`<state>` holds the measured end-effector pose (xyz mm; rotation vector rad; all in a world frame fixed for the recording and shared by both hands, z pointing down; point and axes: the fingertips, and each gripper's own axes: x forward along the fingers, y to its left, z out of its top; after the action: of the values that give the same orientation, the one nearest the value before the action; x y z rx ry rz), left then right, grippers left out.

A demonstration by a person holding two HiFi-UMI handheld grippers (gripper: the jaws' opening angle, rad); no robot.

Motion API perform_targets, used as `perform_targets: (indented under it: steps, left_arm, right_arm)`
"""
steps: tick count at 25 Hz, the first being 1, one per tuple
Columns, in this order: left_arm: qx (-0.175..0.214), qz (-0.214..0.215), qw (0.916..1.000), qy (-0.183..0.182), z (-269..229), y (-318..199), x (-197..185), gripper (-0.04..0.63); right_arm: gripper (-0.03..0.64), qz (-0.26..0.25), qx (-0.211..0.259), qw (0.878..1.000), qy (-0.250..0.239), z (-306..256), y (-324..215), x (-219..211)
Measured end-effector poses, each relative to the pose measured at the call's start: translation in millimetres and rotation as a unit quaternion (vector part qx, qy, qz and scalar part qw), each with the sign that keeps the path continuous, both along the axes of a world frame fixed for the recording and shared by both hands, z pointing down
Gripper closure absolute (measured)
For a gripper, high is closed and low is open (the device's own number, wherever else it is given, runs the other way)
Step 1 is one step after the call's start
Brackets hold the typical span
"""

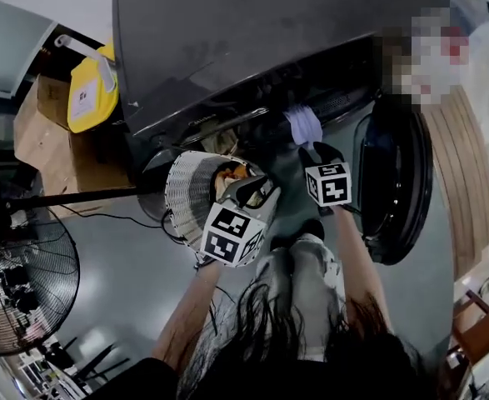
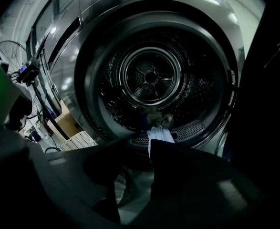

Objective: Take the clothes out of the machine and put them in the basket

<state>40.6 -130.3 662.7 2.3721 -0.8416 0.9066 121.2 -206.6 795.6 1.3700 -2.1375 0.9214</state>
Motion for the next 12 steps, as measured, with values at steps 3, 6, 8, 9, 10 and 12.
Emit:
perform_targets:
  steps: [3,6,8,9,10,12]
  left_arm:
    - [0.001,0.009,1.0000,-0.001,15.7,2.0,-1.4,0.471]
    - [0.004,0.023,0.9997,-0.006,31.7,5.2,-0.8,0.471]
    - [0.005,0.029,0.9995,-0.009,41.4,6.2,-1.8,0.471]
    - [0.005,0.030,0.9995,-0.010,46.6,5.7,-2.6,0.471]
    - [0.005,0.031,0.9994,-0.011,52.1,4.6,-3.7,0.471]
    - [0.003,0.029,0.9995,-0.012,63.7,1.4,-6.9,0.471]
  right_arm:
    - [0.456,-0.006,0.003,1.000,0.011,14.3,-0.9,-1.4]
    - [0.456,-0.011,0.010,1.000,0.023,28.2,-10.7,0.7]
    - [0.456,-0.014,0.012,0.999,0.031,37.8,-19.1,1.2]
    - [0.457,-0.016,0.013,0.999,0.036,42.9,-23.2,1.2]
    - [0.460,-0.019,0.013,0.999,0.040,48.4,-26.9,1.2]
    - [0.460,-0.025,0.015,0.998,0.051,60.1,-34.0,1.6]
